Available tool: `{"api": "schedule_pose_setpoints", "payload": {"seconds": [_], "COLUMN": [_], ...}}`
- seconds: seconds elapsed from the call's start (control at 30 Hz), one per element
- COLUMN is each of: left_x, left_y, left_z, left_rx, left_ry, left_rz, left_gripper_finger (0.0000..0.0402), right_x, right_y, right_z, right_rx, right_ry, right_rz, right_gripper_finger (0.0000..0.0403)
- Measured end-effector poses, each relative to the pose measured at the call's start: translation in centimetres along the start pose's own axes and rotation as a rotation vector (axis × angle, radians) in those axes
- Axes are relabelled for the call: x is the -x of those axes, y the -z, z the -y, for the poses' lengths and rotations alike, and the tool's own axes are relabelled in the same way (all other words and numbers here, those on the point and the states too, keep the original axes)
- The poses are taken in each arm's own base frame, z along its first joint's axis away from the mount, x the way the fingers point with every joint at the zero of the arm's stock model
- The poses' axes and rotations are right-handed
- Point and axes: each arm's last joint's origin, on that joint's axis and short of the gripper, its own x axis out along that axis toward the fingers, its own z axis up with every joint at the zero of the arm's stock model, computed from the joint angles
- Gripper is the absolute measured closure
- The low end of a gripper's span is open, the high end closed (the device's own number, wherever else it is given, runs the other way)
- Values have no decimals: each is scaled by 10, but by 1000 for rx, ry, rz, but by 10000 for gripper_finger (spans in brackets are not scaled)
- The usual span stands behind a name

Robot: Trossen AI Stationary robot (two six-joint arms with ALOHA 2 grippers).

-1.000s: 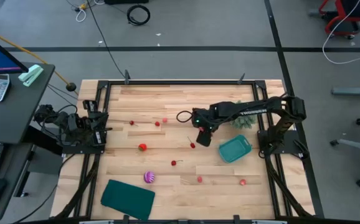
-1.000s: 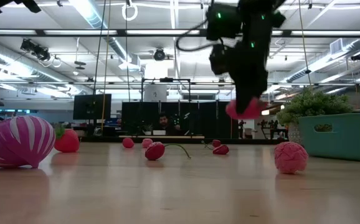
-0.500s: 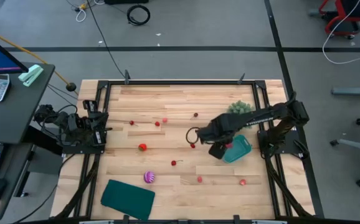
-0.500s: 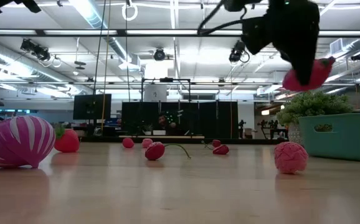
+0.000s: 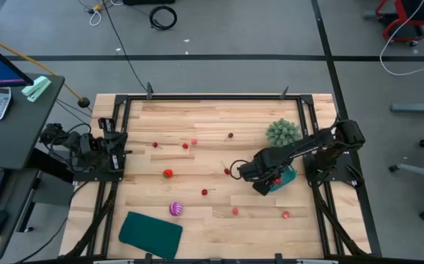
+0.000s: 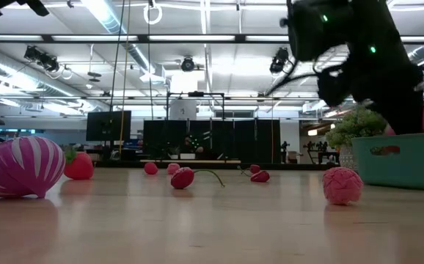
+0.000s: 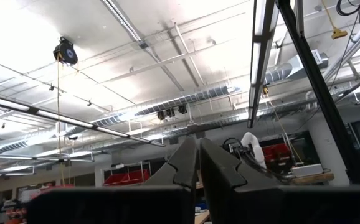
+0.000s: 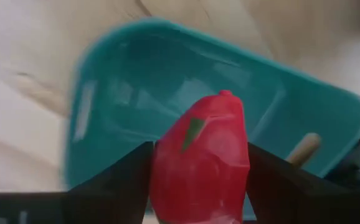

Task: Pick and placing Produce into tupperware
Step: Put the red dragon fruit into the green bin

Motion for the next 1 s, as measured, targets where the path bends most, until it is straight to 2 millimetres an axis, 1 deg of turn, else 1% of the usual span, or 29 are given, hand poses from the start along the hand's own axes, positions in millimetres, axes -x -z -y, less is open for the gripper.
{"api": "schedule_pose_setpoints", "payload": {"seconds": [0.1, 0.2, 0.37, 0.53, 0.73, 0.87, 1.0], "left_x": [0, 0, 0, 0, 0, 0, 0], "left_y": [0, 0, 0, 0, 0, 0, 0], "left_z": [0, 0, 0, 0, 0, 0, 0], "left_rx": [-5, -5, -5, -6, -7, -7, -7], "left_ry": [0, 0, 0, 1, 2, 2, 2], "left_rz": [0, 0, 0, -1, -3, -3, -2], "left_gripper_finger": [370, 367, 374, 381, 374, 370, 374], "right_x": [-17, -29, -37, -34, -28, -17, -1], "right_y": [-2, -4, -6, -7, -7, -7, -5], "right_z": [-1, -3, -7, -8, -11, -11, -10], "right_rx": [9, 32, 49, 73, 135, 153, 149], "right_ry": [-42, -108, -180, -185, -204, -184, -151], "right_rz": [18, 23, 31, 45, 43, 27, -1], "right_gripper_finger": [172, 170, 155, 138, 127, 126, 126]}}
